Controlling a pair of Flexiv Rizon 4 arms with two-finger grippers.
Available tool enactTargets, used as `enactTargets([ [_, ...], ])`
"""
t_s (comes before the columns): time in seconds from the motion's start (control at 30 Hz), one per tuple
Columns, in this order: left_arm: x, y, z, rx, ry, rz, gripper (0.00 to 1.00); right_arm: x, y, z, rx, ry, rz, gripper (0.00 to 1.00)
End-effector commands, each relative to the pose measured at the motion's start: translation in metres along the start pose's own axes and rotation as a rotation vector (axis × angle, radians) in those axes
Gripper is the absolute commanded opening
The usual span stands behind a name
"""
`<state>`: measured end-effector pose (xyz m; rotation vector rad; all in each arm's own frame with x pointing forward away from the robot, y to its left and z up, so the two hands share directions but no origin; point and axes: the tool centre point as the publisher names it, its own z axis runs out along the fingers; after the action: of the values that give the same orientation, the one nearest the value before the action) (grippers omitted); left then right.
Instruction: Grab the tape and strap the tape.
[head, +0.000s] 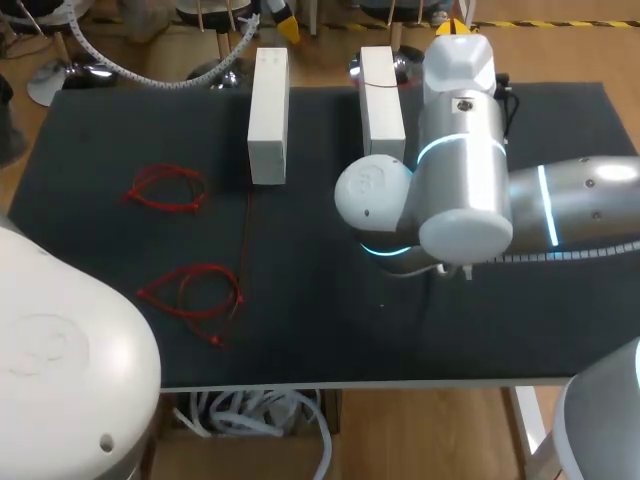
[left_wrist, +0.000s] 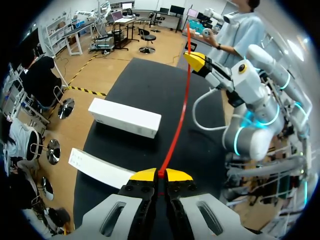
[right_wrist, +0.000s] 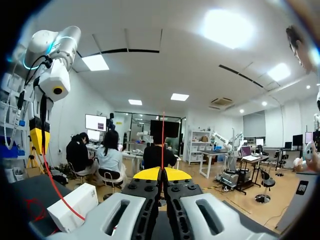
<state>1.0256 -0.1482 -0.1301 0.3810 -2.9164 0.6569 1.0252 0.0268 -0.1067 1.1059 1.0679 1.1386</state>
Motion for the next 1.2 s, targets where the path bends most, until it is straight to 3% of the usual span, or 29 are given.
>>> enactTargets([
  [0.03,0.000,-0.001,-0.001,-0.004,0.001,-0.001,0.00,-0.003,0.004,0.000,0.010,0.006,0.001,0.00],
  [0.7,0.000,-0.001,-0.001,-0.004,0.001,-0.001,0.00,-0.003,0.004,0.000,0.010,0.006,0.001,0.00],
  [0.8,0.000,-0.001,-0.001,-0.004,0.001,-0.001,0.00,0.013,0.009,-0.009,-0.019,0.117,-0.094,0.00],
  [1.0,0.000,-0.001,-0.001,-0.004,0.001,-0.001,0.00,0.032,0.018,-0.024,-0.034,0.252,-0.266,0.00],
  [1.2,0.000,-0.001,-0.001,-0.004,0.001,-0.001,0.00,0.046,0.025,-0.027,-0.115,0.310,-0.384,0.00],
])
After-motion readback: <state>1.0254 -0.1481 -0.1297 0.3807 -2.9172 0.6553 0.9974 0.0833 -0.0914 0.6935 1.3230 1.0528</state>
